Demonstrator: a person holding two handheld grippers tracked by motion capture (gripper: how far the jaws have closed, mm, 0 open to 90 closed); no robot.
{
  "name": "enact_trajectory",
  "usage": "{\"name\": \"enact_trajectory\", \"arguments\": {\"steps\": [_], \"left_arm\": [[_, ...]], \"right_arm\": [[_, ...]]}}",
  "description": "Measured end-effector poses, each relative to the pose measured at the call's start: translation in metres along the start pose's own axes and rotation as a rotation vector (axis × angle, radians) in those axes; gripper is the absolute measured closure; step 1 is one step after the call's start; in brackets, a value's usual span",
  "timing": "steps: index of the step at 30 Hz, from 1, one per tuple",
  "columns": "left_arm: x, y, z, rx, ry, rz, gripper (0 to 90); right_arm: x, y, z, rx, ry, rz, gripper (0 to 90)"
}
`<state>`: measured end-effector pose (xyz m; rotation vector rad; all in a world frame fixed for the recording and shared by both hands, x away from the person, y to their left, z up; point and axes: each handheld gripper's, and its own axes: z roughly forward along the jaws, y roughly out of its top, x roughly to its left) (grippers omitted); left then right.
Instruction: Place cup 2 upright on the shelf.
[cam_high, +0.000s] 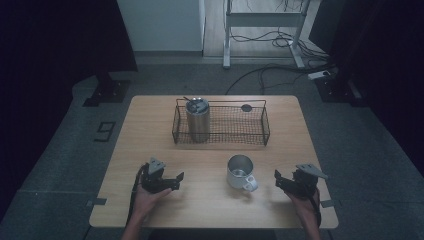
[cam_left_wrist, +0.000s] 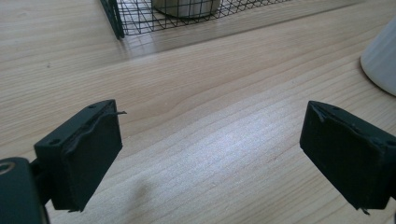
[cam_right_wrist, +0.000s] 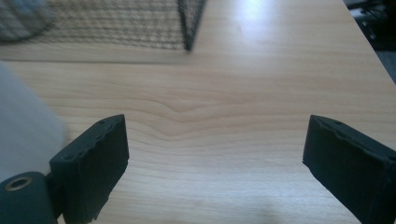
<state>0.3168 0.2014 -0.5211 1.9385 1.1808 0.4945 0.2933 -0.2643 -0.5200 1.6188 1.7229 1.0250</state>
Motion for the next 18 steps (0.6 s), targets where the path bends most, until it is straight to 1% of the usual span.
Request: {"name": "enact_trajectory", "arguments": {"steps": [4,7,10,15,18], "left_arm": [[-0.002,0.000,0.004,0.013,-0.004,0.007,6.2],[-0.005,0.001,0.006,0.007,-0.021,0.000,6.5],[-0.006,0.002,0.007,0.012,-0.020,0.006,6.5],[-0.006,0.001,0.007,0.021,-0.019,0.004,6.5],[-0.006,0.000,0.009,0.027,-0.023,-0.001,6.5]], "right_arm": [[0.009,0.004,-0.012,-0.029,0.046,-0.014,6.5],[0.016,0.008,-0.017,-0.026,0.079,-0.027,5.8],[0.023,0.010,-0.021,-0.025,0.108,-0.042,5.2],[0.035,0.016,-0.028,-0.041,0.151,-0.072,4.4],[0.043,0.019,-0.031,-0.036,0.180,-0.088,3.6]]}}
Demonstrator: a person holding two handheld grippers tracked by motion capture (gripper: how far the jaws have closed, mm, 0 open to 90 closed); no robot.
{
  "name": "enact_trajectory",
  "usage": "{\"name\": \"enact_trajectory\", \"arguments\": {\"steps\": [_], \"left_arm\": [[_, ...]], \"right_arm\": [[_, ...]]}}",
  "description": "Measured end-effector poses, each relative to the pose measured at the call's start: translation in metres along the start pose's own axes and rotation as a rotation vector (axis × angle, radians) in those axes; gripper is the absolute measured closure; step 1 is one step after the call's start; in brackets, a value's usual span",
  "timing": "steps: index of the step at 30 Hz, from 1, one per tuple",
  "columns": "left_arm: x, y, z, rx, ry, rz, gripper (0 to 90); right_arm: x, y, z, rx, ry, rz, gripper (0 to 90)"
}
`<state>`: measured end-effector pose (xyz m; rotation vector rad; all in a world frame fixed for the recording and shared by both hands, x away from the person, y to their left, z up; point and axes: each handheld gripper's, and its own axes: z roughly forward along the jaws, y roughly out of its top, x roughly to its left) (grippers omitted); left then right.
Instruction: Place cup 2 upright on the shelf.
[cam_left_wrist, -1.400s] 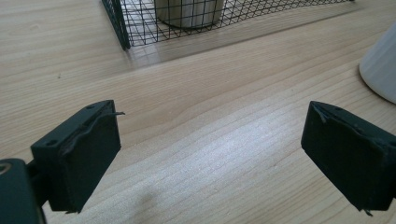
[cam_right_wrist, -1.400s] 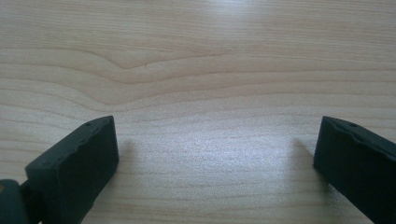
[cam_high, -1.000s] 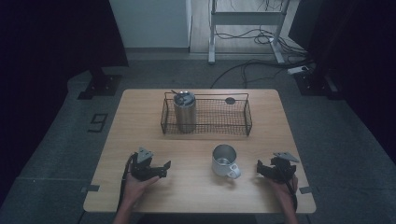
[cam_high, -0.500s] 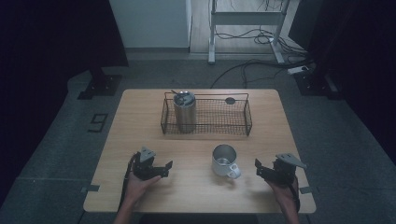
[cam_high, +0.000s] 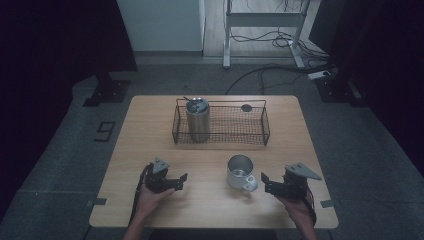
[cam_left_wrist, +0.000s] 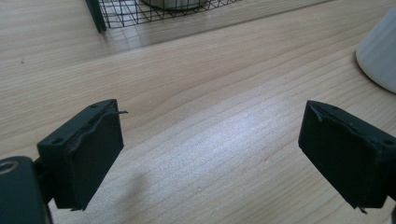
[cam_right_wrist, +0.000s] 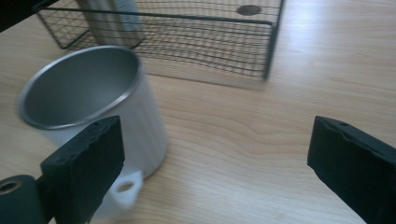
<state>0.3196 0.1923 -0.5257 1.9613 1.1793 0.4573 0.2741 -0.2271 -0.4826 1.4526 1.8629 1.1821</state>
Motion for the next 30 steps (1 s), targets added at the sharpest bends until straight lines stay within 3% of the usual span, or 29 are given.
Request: {"name": "enact_trajectory", "arguments": {"steps": [15,30], "left_arm": [[-0.001,-0.002,0.004,0.023,-0.003,0.003,6.5],[-0.002,-0.003,0.004,0.032,0.003,0.003,6.6]], "right_arm": [[0.030,0.010,0.012,0.018,0.085,-0.067,0.7],[0.049,0.018,0.032,0.053,0.115,-0.109,0.0]]}}
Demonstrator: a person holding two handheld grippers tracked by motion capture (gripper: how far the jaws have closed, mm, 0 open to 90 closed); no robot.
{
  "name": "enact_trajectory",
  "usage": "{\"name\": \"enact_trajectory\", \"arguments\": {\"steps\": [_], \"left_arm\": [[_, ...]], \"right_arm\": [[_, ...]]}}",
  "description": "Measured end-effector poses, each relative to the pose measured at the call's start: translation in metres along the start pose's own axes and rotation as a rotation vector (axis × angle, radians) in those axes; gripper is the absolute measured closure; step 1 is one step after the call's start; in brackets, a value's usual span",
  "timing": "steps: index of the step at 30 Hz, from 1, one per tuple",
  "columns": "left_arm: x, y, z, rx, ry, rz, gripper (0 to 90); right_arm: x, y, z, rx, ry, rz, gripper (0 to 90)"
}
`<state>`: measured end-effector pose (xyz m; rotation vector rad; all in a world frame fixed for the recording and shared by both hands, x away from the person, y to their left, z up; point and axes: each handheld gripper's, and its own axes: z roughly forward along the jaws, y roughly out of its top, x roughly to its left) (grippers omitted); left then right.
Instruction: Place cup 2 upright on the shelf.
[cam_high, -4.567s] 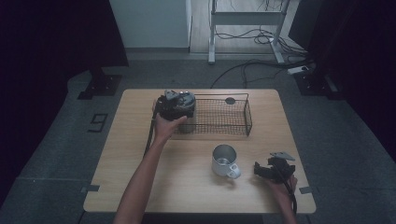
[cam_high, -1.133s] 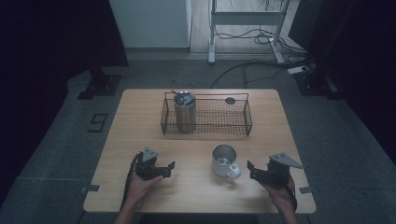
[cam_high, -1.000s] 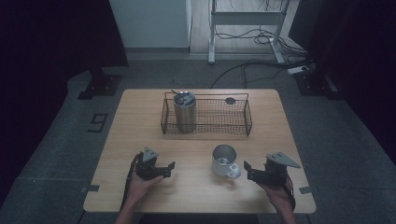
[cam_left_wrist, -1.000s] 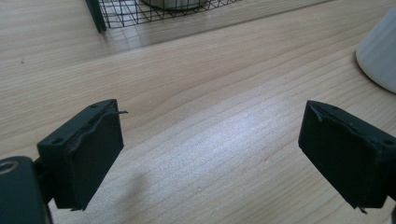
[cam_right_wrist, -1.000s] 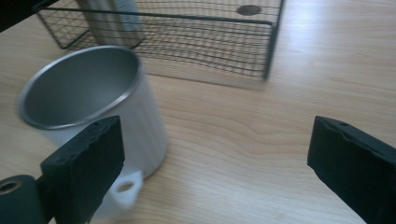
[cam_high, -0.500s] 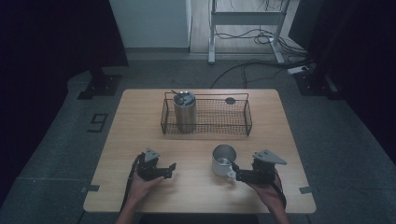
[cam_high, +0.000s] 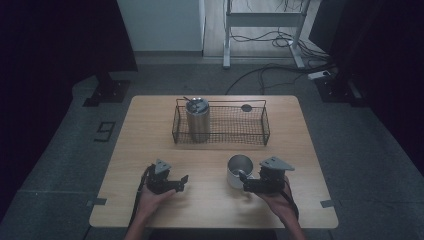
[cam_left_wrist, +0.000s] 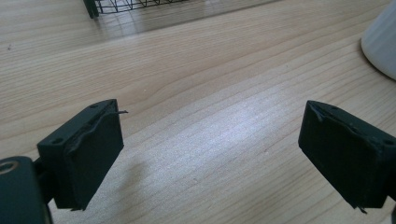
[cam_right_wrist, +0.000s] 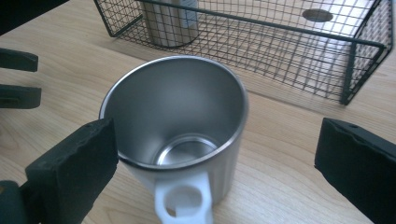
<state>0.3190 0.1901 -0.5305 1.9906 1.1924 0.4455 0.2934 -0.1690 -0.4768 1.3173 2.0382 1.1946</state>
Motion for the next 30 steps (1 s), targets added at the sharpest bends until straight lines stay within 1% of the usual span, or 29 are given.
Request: {"name": "enact_trajectory", "arguments": {"steps": [3,10,16,20,22,24,27,29,30], "left_arm": [[0.000,0.000,-0.001,-0.002,-0.003,0.000,6.6],[0.000,0.001,-0.004,-0.009,-0.010,-0.001,6.6],[-0.002,0.004,-0.009,-0.025,-0.019,-0.004,6.6],[-0.001,0.004,-0.009,-0.025,-0.018,-0.010,6.6],[-0.002,0.004,-0.009,-0.024,-0.018,-0.010,6.6],[-0.003,0.004,-0.010,-0.024,-0.020,-0.001,6.7],[-0.005,0.005,-0.011,-0.032,-0.029,0.002,6.7],[-0.006,0.005,-0.011,-0.030,-0.031,0.004,6.7],[-0.006,0.005,-0.011,-0.031,-0.032,0.005,6.7]], "right_arm": [[0.004,0.002,0.004,0.009,0.013,-0.008,0.0],[0.015,0.007,0.014,0.039,0.017,-0.037,0.0],[0.020,0.013,0.023,0.049,0.021,-0.045,0.0],[0.023,0.015,0.030,0.071,0.015,-0.055,0.0],[0.024,0.015,0.034,0.084,0.002,-0.056,0.0],[0.023,0.014,0.037,0.089,0.003,-0.054,0.0],[0.023,0.012,0.039,0.102,-0.006,-0.060,0.0],[0.023,0.011,0.040,0.105,-0.023,-0.068,1.8],[0.023,0.010,0.040,0.101,-0.018,-0.070,3.6]]}}
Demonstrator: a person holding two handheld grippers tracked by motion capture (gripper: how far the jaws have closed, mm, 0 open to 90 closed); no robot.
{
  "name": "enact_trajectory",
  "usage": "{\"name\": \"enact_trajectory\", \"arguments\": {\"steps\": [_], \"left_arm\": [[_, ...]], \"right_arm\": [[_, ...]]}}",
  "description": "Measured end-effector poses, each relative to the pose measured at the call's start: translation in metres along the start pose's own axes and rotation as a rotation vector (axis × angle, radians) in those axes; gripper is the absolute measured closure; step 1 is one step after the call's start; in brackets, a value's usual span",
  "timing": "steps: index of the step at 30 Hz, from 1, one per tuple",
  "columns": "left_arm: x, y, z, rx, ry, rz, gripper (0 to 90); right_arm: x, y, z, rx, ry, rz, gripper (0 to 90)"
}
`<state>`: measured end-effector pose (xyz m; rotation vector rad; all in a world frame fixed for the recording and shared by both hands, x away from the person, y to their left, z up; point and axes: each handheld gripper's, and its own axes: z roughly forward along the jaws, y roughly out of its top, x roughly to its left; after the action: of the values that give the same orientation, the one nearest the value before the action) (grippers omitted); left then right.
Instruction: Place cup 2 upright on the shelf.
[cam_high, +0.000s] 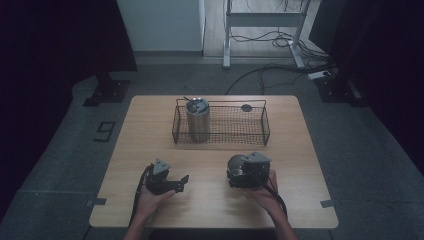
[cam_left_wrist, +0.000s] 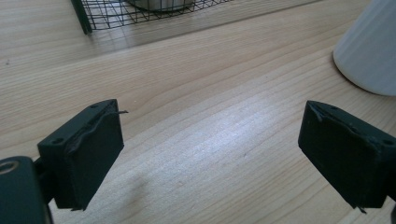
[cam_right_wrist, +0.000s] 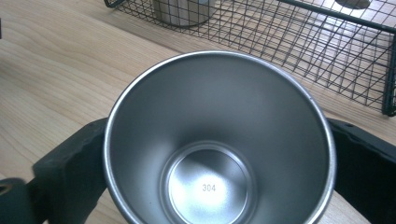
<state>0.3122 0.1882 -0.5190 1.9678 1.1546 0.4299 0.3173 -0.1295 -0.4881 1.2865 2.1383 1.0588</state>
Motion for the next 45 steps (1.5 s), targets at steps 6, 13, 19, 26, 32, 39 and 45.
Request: {"name": "enact_trajectory", "arguments": {"steps": [6,13,19,26,32,39,45], "left_arm": [[-0.001,0.000,0.001,-0.001,0.010,0.006,7.2],[-0.003,0.000,0.001,-0.010,0.006,0.011,7.7],[-0.001,0.000,0.001,-0.008,0.007,0.003,7.7],[-0.002,0.001,0.001,-0.007,-0.001,0.006,8.1],[-0.001,0.001,0.000,-0.014,-0.004,0.002,8.1],[-0.001,0.002,-0.001,-0.017,-0.002,-0.005,8.1],[-0.003,0.005,0.001,-0.020,-0.003,-0.002,8.6]], "right_arm": [[-0.002,-0.005,0.002,-0.020,0.021,-0.019,5.8],[-0.001,-0.005,0.001,-0.021,0.014,-0.018,6.2],[-0.002,-0.005,-0.002,-0.007,0.020,-0.008,6.2],[-0.005,-0.003,-0.017,-0.043,0.022,0.015,6.3],[-0.007,0.002,-0.030,-0.079,0.034,0.015,6.3],[-0.010,0.007,-0.040,-0.109,0.042,0.021,6.3],[-0.013,0.013,-0.042,-0.115,0.051,0.019,6.3]]}}
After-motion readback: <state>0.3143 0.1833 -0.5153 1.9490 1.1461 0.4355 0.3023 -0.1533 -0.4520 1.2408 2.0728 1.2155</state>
